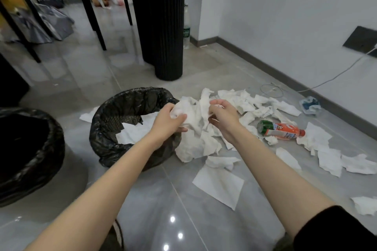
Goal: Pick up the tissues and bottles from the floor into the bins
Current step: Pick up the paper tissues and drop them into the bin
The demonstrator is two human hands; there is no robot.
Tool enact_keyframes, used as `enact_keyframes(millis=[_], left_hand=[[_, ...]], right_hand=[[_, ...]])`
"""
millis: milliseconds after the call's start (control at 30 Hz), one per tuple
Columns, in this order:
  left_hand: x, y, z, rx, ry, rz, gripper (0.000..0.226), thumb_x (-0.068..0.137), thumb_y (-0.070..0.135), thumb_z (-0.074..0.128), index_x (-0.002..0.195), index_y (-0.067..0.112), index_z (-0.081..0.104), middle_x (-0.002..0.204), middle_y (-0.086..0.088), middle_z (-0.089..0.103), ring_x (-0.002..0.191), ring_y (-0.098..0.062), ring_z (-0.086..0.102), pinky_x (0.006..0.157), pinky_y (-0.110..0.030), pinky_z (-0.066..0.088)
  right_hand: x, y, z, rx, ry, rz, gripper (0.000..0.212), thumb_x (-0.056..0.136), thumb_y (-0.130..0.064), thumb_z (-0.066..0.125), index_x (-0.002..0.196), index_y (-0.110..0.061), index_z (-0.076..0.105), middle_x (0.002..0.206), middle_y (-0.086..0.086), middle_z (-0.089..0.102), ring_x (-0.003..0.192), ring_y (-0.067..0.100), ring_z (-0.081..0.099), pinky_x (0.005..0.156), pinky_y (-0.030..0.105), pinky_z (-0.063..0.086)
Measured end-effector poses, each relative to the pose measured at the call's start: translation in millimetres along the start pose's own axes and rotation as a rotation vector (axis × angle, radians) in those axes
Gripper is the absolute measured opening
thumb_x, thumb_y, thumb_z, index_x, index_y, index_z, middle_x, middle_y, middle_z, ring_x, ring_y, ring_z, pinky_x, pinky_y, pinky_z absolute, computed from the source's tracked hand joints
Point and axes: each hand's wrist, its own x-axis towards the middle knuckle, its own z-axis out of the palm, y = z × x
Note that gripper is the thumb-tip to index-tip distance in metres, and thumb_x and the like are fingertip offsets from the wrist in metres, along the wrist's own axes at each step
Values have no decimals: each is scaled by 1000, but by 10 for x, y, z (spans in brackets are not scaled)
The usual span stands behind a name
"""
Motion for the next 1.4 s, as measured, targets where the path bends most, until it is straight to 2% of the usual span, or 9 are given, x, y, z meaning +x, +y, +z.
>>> enact_keyframes(millis=[167, 367, 467, 533, 633, 800, 933, 1300, 1400], left_hand=[[113, -3, -624, 132, 167, 22, 16, 89, 13, 57, 99, 3, 49, 93, -5, 46, 56, -4, 64, 63, -30, 55], [280, -234, -1129, 290, 277, -28, 18, 89, 15, 56, 102, 6, 47, 98, -9, 59, 67, -18, 66, 39, -13, 39], [405, -401, -1317, 481, 127, -157, 45, 88, 21, 58, 129, 7, 46, 127, -14, 57, 102, -26, 62, 73, -31, 54], [422, -442, -1357, 562, 55, -235, 70, 90, 24, 59, 147, 6, 22, 149, -13, 36, 132, -28, 42, 103, -37, 42], [450, -454, -1338, 636, 72, -198, 71, 93, 21, 54, 150, 7, 14, 155, -9, 25, 141, -25, 28, 109, -32, 29], [429, -355, -1201, 649, 149, -14, 58, 94, 17, 52, 146, 12, 28, 145, -8, 42, 131, -25, 42, 105, -34, 36], [388, -232, -968, 554, 162, 70, 48, 94, 15, 51, 140, 14, 38, 133, -6, 54, 116, -22, 53, 95, -29, 42], [157, -154, 109, 654, -136, 268, 46, 94, 12, 47, 139, 16, 39, 131, -5, 53, 116, -20, 52, 101, -35, 42], [133, -279, 353, 707, -226, 267, 47, 95, 13, 47, 140, 15, 37, 133, -5, 51, 119, -20, 51, 101, -30, 40]], right_hand=[[39, -90, 683, 72, -203, -16, 23, 83, 8, 63, 99, -9, 61, 83, 10, 58, 65, 16, 64, 71, 23, 59], [186, 128, 1314, -92, -263, -22, 29, 89, 3, 57, 116, -5, 60, 79, 6, 62, 70, 14, 66, 80, 23, 57], [254, 303, 1457, -336, -325, 15, 41, 92, -1, 49, 132, -8, 50, 89, 6, 60, 77, 16, 62, 83, 28, 57], [242, 354, 1457, -518, -369, -6, 44, 94, -7, 46, 137, -15, 43, 116, 9, 55, 90, 22, 60, 83, 32, 55], [237, 349, 1395, -812, -400, -253, 42, 94, -9, 45, 135, -19, 45, 130, 8, 52, 105, 24, 60, 78, 22, 45], [324, 355, 1271, -760, -271, -494, 31, 91, -4, 47, 114, -19, 62, 108, -2, 61, 81, 15, 57, 83, 35, 51], [268, 274, 1065, -704, -168, -529, 35, 88, 3, 44, 111, -14, 65, 111, -2, 65, 89, 7, 55, 83, 17, 44], [184, 499, -57, -622, 85, -311, 35, 84, 2, 45, 108, -16, 63, 104, -4, 62, 94, 13, 57, 86, 35, 52], [188, 664, -338, -701, 103, -236, 33, 86, 3, 47, 110, -12, 63, 108, 1, 63, 100, 12, 57, 83, 21, 43]])
